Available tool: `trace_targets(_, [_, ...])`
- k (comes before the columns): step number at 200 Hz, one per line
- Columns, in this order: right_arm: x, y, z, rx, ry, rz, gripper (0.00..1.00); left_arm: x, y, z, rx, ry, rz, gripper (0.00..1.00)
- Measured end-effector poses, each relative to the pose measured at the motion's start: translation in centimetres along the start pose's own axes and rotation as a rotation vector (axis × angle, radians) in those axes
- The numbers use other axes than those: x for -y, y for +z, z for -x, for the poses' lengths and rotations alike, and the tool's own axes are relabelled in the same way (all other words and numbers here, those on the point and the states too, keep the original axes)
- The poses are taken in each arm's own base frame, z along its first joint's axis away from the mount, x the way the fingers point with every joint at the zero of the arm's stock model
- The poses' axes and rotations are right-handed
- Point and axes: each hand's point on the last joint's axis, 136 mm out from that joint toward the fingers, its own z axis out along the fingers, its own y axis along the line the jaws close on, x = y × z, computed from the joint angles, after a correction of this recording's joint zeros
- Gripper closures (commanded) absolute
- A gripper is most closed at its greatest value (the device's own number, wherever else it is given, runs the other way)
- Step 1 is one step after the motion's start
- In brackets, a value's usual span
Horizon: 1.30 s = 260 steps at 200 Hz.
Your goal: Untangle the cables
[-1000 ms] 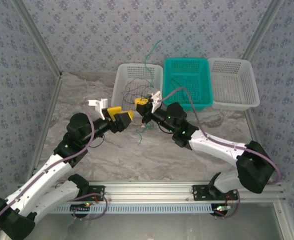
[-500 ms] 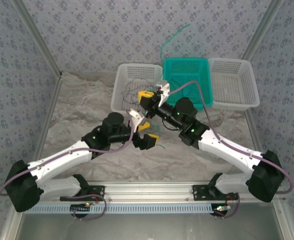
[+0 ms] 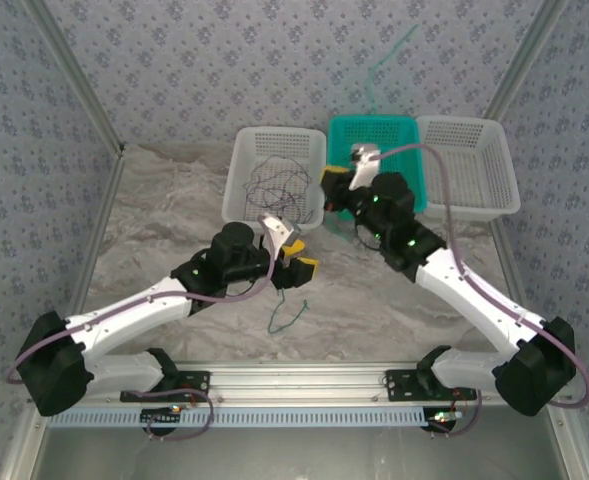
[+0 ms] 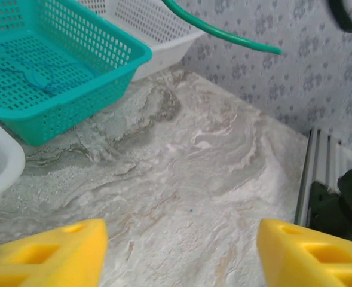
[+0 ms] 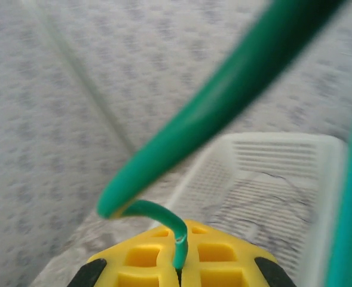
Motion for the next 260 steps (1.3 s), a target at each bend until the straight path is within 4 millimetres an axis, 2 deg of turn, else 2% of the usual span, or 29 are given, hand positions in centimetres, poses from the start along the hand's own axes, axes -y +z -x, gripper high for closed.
trace_targets(30, [11.8,-0.5,4.2,0.016,0.116,-0.335,1.00,0.4,-1.6,1.5,0.070,0.012,0.012,0.24])
trace_targets(50, [20.3,-0.8,5.8,0.017,0.196,-0.541,1.00,0.5,-2.5,1.8,0.094,0.015,0.019,0.23])
trace_targets(64, [26.1,-1.1,5.4,-0.004,0.257,-0.663,1.00,0.5,-3.0,1.8,0.105,0.017,0.024,0.22])
trace_targets(79, [31.9,-0.9,3.9,-0.048,0.301,-0.783,1.00,0.6,-3.6,1.7,0.118,0.017,0.029,0.21])
trace_targets(87, [34.1,-0.7,2.9,-0.081,0.299,-0.839,1.00,0.6,-4.1,1.8,0.128,0.017,0.031,0.21])
trace_targets(100, [36.5,0.4,1.3,-0.151,0.274,-0.900,1.00,0.6,-4.8,1.8,0.143,0.018,0.038,0.20])
trace_targets(126, [39.5,3.1,0.9,-0.220,0.198,-0.972,1.00,0.7,-5.9,2.0,0.172,0.024,0.051,0.20])
trace_targets(154, [42.6,3.9,0.6,-0.260,0.127,-1.046,1.00,0.5,-6.5,1.8,0.177,0.022,0.069,0.19])
trace_targets(165, [43.9,4.0,0.3,-0.275,0.118,-1.069,0.86,0.5,-6.6,1.7,0.173,0.021,0.073,0.19])
trace_targets(175, [45.1,4.2,0.1,-0.295,0.108,-1.087,0.61,0.4,-6.7,1.6,0.170,0.020,0.077,0.19])
trace_targets(182, [45.7,4.4,-0.2,-0.314,0.105,-1.093,0.50,0.3,-6.8,1.5,0.168,0.019,0.082,0.19])
trace_targets(188, [46.1,4.4,-0.3,-0.329,0.104,-1.098,0.43,0.3,-6.9,1.6,0.171,0.019,0.085,0.19])
trace_targets(198, [46.5,4.4,-0.5,-0.349,0.108,-1.106,0.39,0.3,-7.0,1.7,0.177,0.019,0.092,0.19])
trace_targets(211, [46.3,4.0,-0.9,-0.374,0.119,-1.114,0.36,0.1,-7.2,1.8,0.186,0.019,0.104,0.19])
trace_targets(231, [44.6,4.2,-0.8,-0.381,0.114,-1.104,0.36,-0.4,-7.1,1.5,0.184,0.012,0.128,0.19])
trace_targets(251, [41.1,4.4,-1.1,-0.401,0.109,-1.050,0.38,-1.1,-7.0,1.4,0.182,-0.009,0.162,0.19])
trace_targets(260, [38.7,4.5,-1.1,-0.407,0.111,-0.999,0.38,-1.7,-6.9,1.2,0.176,-0.025,0.189,0.19])
